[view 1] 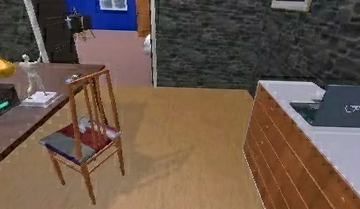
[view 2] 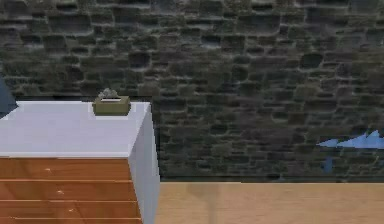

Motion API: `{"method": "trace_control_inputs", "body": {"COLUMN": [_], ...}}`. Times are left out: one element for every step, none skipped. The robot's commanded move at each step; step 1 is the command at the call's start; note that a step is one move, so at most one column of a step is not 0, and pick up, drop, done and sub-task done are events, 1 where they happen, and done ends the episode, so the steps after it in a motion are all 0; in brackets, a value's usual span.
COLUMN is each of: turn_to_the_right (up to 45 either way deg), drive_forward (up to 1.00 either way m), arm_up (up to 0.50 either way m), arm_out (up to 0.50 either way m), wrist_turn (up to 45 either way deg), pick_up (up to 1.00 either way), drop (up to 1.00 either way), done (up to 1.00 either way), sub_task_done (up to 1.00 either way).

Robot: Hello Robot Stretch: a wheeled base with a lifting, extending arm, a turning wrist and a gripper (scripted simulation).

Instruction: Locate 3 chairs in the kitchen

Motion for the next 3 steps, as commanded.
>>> {"method": "trace_control_inputs", "body": {"turn_to_the_right": [6.0, 3.0, 0.0], "drive_forward": [0.0, 0.0, 1.0], "arm_up": [0.0, 0.0, 0.0], "arm_out": [0.0, 0.0, 0.0], "wrist_turn": [0.0, 0.0, 0.0], "pick_up": [0.0, 0.0, 0.0], "drop": [0.0, 0.0, 0.0], "done": [0.0, 0.0, 0.0], "sub_task_done": [0.0, 0.0, 0.0]}}
